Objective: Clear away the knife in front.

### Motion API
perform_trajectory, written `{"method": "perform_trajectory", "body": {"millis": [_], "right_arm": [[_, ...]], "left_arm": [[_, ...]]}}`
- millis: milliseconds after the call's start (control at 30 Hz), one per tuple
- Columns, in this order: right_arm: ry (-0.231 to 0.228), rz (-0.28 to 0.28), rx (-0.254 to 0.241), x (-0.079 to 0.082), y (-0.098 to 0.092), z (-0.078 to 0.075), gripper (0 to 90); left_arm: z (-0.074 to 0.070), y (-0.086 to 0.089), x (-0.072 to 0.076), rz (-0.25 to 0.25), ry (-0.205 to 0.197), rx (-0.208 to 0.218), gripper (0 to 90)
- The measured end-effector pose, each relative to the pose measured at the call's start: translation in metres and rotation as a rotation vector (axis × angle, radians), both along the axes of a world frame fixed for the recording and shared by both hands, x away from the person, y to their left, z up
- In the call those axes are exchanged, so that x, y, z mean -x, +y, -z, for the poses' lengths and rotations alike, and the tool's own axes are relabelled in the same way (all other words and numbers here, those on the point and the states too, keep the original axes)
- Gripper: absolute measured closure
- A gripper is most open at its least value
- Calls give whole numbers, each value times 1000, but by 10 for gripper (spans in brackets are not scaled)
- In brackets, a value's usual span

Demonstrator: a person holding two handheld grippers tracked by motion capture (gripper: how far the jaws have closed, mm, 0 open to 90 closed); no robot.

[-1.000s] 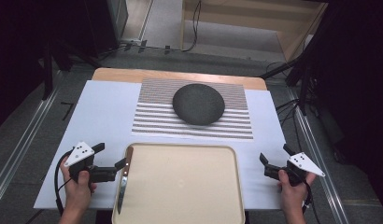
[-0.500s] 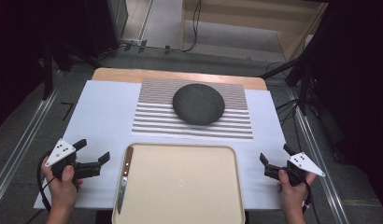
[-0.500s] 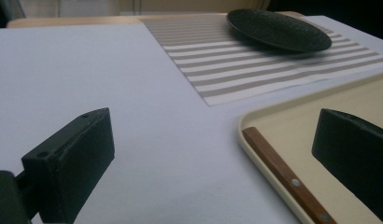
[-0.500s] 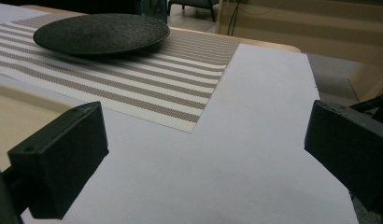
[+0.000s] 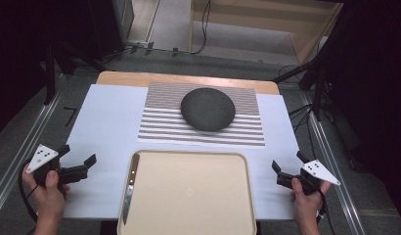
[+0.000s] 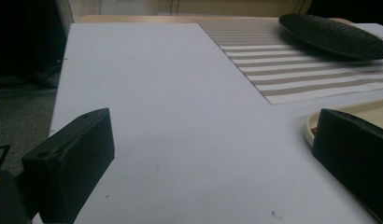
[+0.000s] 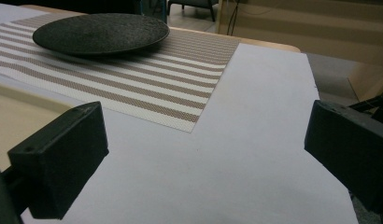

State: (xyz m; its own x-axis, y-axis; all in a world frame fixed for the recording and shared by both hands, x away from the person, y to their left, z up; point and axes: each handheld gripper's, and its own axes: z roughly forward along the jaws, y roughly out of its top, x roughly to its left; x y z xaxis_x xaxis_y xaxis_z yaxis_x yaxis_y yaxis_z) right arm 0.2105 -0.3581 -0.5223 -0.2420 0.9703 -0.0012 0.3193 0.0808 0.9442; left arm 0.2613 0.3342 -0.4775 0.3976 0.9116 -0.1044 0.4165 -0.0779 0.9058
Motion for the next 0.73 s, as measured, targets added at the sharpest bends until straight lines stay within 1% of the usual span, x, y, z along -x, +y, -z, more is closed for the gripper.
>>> {"method": "perform_trajectory", "body": {"millis": [100, 167, 233, 333, 400, 467, 500, 567, 600, 733], "right_arm": [[1, 1, 1, 0, 0, 0, 0], [1, 1, 0, 0, 0, 0, 0], [2, 1, 1, 0, 0, 0, 0], [2, 2, 1, 0, 0, 0, 0], [1, 2, 0, 0, 0, 0, 0], [0, 3, -1, 0, 0, 0, 0], [1, 2, -1, 0, 0, 0, 0], [0, 2, -3, 0, 0, 0, 0], [0, 3, -4, 0, 0, 0, 0], [1, -1, -2, 0, 0, 0, 0]], "left_arm": [[1, 8, 0, -10, 2, 5, 0], [2, 13, 0, -17, 2, -1, 0], [3, 17, 0, -20, -2, 7, 0], [6, 22, 0, -15, -9, 30, 0], [8, 21, -1, -11, -9, 37, 0], [10, 18, -1, -2, -8, 23, 0], [10, 16, 0, 4, -7, 10, 0], [11, 14, 0, 5, -5, -6, 0], [11, 14, 0, 8, -7, -7, 0], [12, 16, 0, 0, -5, 14, 0]]}}
